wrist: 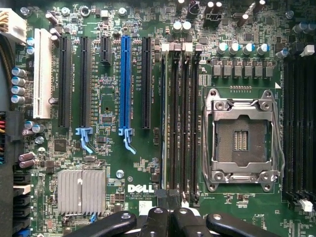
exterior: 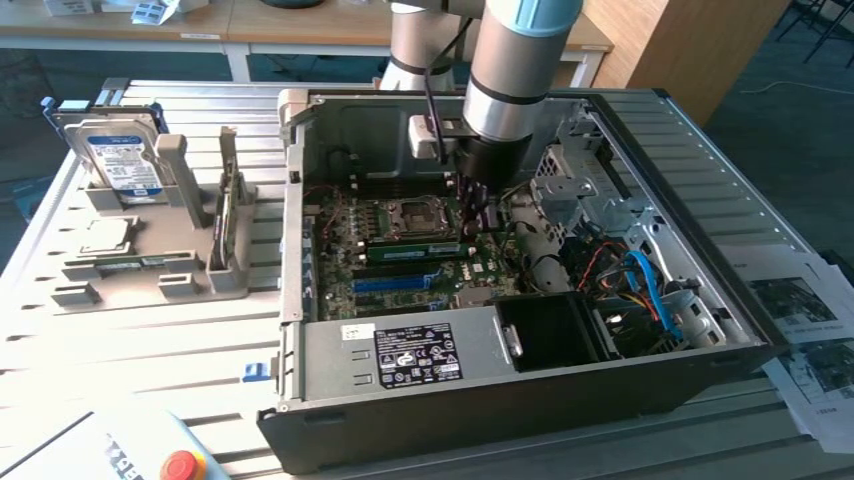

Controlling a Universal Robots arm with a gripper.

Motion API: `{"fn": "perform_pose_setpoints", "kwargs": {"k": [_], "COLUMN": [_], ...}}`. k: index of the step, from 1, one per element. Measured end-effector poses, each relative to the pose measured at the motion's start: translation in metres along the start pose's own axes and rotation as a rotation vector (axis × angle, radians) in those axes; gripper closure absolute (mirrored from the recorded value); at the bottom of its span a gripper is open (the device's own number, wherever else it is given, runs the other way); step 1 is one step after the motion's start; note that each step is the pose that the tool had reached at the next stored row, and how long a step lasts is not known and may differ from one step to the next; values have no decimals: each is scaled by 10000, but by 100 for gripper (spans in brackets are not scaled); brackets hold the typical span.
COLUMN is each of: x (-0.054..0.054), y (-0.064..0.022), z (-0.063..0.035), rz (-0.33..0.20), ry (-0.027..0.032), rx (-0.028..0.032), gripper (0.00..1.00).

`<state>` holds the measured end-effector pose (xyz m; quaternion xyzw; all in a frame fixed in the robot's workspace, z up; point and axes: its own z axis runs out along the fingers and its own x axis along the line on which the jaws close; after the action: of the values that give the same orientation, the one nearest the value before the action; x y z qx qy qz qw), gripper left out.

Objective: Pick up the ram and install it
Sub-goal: 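Press down the ram until it locks into place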

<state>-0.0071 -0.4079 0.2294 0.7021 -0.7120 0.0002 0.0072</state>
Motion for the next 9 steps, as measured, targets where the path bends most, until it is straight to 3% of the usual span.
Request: {"fn": "perform_pose_setpoints", "kwargs": {"k": [9], "x": [0], "y": [0], "z": [11], "rz": [0], "ry": [-1], "rx": [1], "gripper": [90]}}
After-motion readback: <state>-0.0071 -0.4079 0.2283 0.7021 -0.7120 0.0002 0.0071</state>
